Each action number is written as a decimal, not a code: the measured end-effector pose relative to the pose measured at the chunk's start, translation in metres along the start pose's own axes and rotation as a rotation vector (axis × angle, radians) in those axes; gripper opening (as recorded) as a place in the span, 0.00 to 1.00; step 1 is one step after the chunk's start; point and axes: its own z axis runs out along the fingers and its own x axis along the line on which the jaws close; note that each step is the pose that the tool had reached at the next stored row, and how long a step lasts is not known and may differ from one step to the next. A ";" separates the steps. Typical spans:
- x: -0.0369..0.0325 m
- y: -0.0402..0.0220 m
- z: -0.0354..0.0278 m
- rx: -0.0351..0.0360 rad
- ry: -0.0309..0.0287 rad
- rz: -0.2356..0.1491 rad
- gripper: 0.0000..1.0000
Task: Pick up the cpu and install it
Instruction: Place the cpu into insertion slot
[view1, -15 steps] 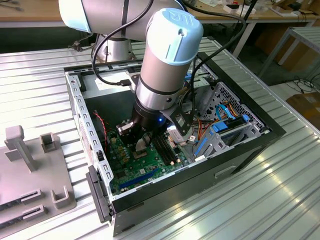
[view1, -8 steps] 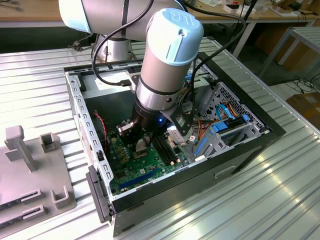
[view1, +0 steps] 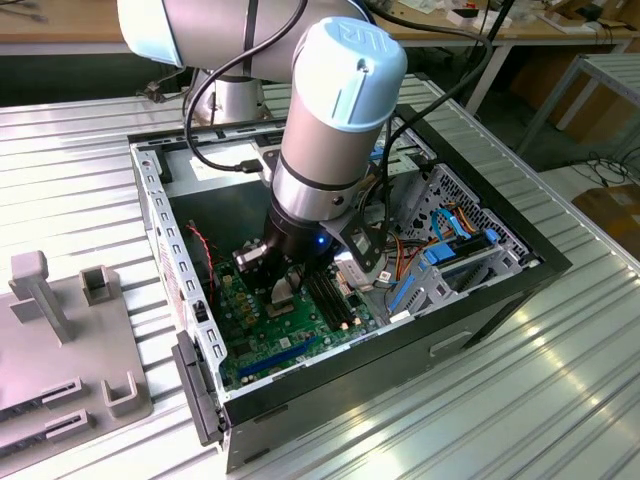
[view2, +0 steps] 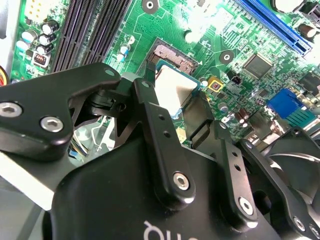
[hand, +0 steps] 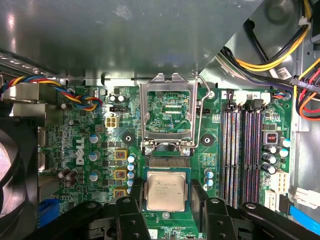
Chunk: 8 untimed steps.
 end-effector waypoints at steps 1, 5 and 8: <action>-0.0001 0.0000 0.0016 0.0003 0.0002 0.000 0.47; -0.0003 -0.0002 0.0098 0.0002 0.0013 0.001 0.47; -0.0005 -0.0003 0.0144 0.0000 0.0026 0.002 0.47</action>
